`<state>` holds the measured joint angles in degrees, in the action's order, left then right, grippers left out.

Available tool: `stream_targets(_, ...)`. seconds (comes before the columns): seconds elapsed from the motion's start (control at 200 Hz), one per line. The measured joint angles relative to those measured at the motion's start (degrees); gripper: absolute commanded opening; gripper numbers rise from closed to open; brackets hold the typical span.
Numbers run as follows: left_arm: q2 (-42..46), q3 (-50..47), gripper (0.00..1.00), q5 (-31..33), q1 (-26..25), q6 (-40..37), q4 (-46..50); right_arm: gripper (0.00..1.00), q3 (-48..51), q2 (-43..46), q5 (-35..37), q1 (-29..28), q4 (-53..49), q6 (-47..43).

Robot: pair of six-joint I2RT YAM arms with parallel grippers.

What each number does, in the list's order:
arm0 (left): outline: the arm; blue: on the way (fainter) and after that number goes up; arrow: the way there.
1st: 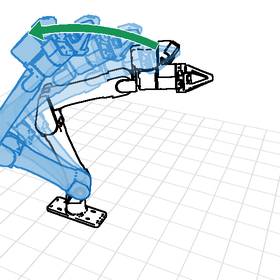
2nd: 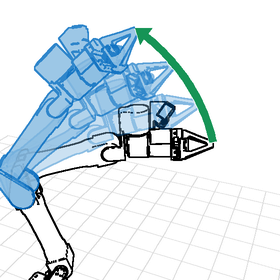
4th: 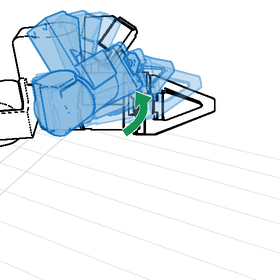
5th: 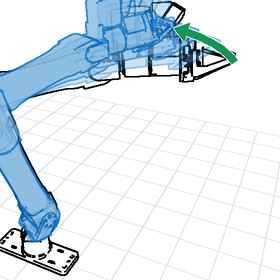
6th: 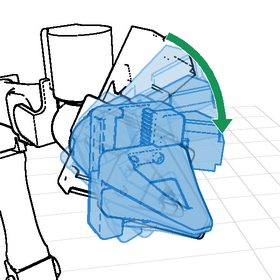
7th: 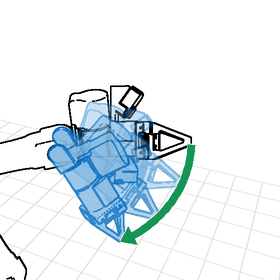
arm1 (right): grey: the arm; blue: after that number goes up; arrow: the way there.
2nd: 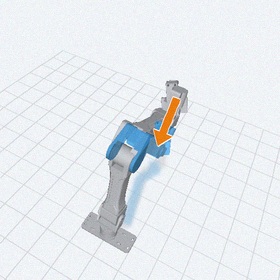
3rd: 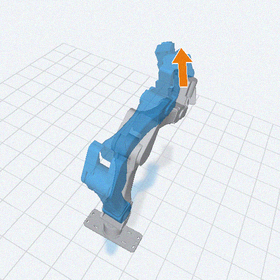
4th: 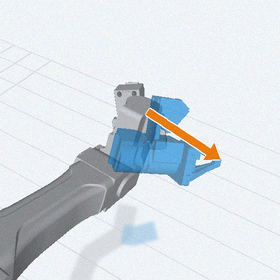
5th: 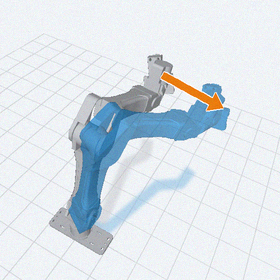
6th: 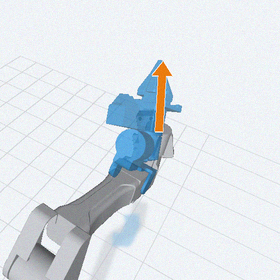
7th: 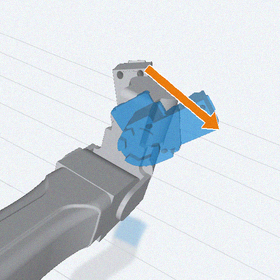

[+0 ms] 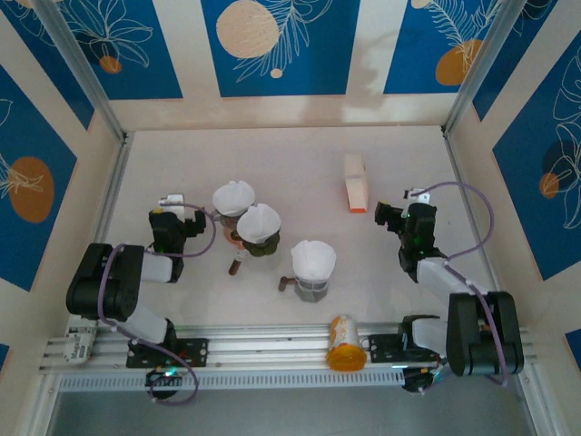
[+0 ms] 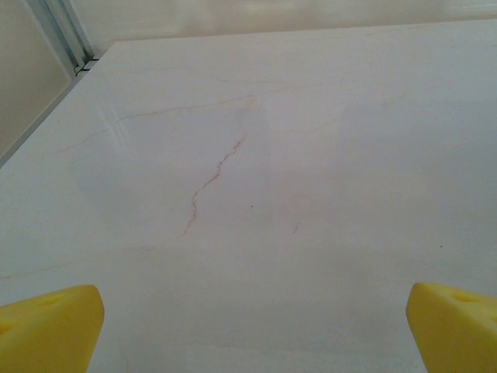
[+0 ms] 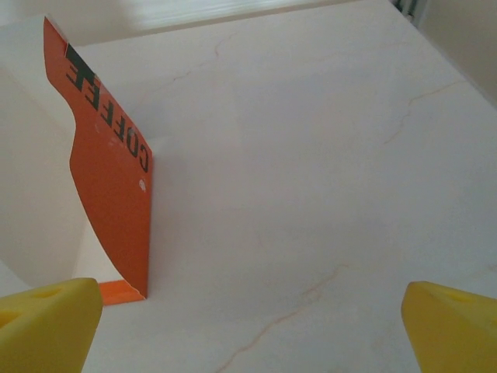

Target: Place the coffee filter in the dripper

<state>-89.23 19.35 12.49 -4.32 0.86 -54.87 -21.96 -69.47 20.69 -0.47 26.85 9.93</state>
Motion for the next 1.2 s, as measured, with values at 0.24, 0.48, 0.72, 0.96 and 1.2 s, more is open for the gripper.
stream_targets(0.24, 0.0, 0.0, 1.00, 0.0, 0.0, 0.0, 0.0, 0.99, -0.5, -9.2, -3.0, 0.9, 6.8, 0.2)
stream_targets(0.48, -0.1, 0.1, 1.00, 0.0, 0.0, 0.0, 0.0, 0.99, -0.5, -17.7, -4.3, -1.0, 16.6, -0.7)
stream_targets(0.72, -0.1, 0.1, 1.00, 0.0, 0.0, 0.0, 0.0, 0.99, -0.2, -18.1, -4.2, -1.0, 19.3, -0.7)
stream_targets(0.96, -0.1, 0.1, 1.00, 0.0, 0.0, 0.0, 0.0, 0.99, -0.2, -18.1, -4.1, -1.0, 19.9, -0.7)
stream_targets(1.2, -0.1, 0.1, 1.00, 0.0, 0.0, 0.0, 0.0, 0.99, -0.2, -18.1, -4.0, -1.1, 19.9, -0.7)
